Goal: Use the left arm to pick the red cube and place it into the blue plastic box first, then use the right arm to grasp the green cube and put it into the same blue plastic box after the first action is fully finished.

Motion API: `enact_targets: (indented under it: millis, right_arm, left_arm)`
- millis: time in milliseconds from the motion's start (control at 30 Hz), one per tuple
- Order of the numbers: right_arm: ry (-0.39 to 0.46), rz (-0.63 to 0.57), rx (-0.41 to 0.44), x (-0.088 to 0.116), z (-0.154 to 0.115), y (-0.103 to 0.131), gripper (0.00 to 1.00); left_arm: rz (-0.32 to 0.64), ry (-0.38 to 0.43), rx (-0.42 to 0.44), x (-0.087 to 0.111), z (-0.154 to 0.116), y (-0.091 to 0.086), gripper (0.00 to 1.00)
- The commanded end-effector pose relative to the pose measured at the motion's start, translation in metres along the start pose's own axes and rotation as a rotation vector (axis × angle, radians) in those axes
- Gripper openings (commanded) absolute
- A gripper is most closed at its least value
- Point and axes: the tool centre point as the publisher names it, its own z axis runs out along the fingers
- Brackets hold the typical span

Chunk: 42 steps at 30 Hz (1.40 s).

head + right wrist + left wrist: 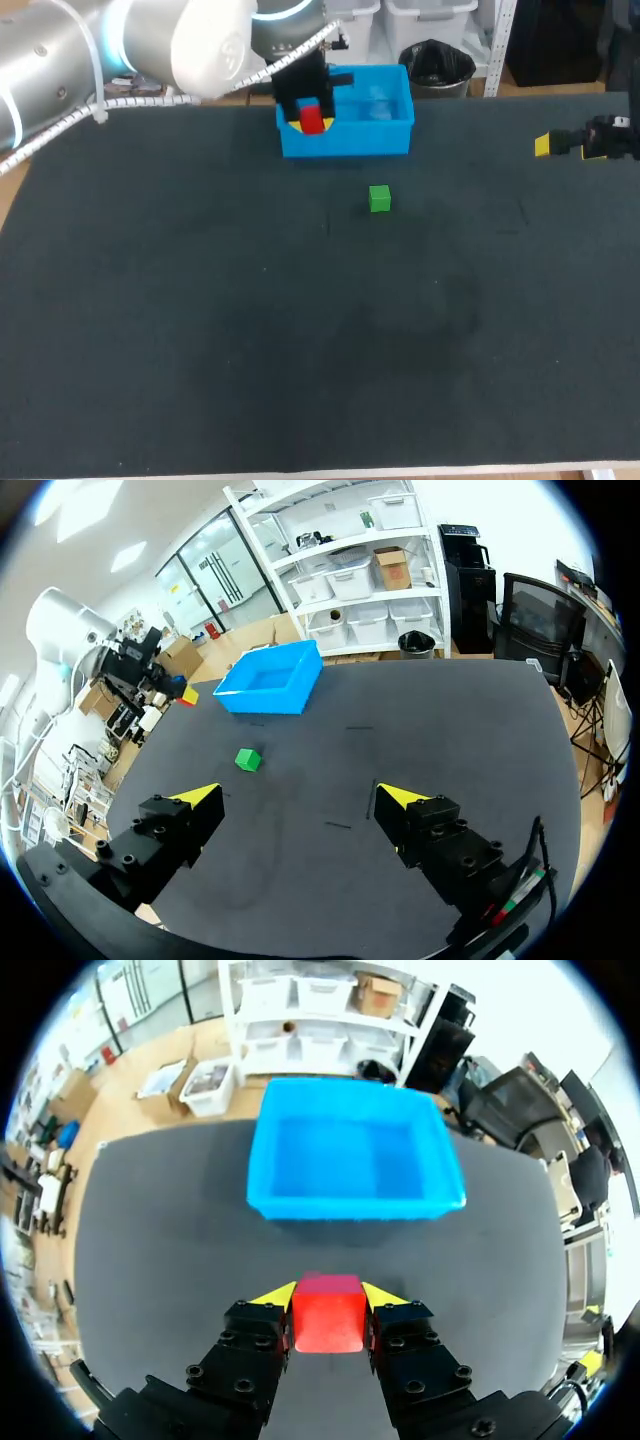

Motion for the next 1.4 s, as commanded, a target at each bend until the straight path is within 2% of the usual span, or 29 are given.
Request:
enact_targets:
  millis: [33,500,900,1200,1400]
  right_arm:
    - [0.001,0.001,0.005,0.000,0.000,0.001,1.00]
    - [0.001,0.001,0.005,0.000,0.000,0.001,1.00]
    - [0.001,0.001,0.005,0.000,0.000,0.001,1.00]
    - [0.001,0.001,0.005,0.000,0.000,0.001,1.00]
    - [0.001,0.001,0.005,0.000,0.000,0.001,1.00]
  left_arm:
    - [-0.014,-0.005,0.023,-0.015,0.003,0.000,0.00]
    - [-0.031,-0.065,0.120,-0.063,0.005,-0.009,0.00]
    - [-0.044,-0.089,0.220,-0.104,0.020,-0.014,0.00]
    - [-0.069,-0.087,0.264,-0.124,0.041,-0.011,0.00]
    - [-0.101,-0.086,0.358,-0.133,0.054,-0.006,0.00]
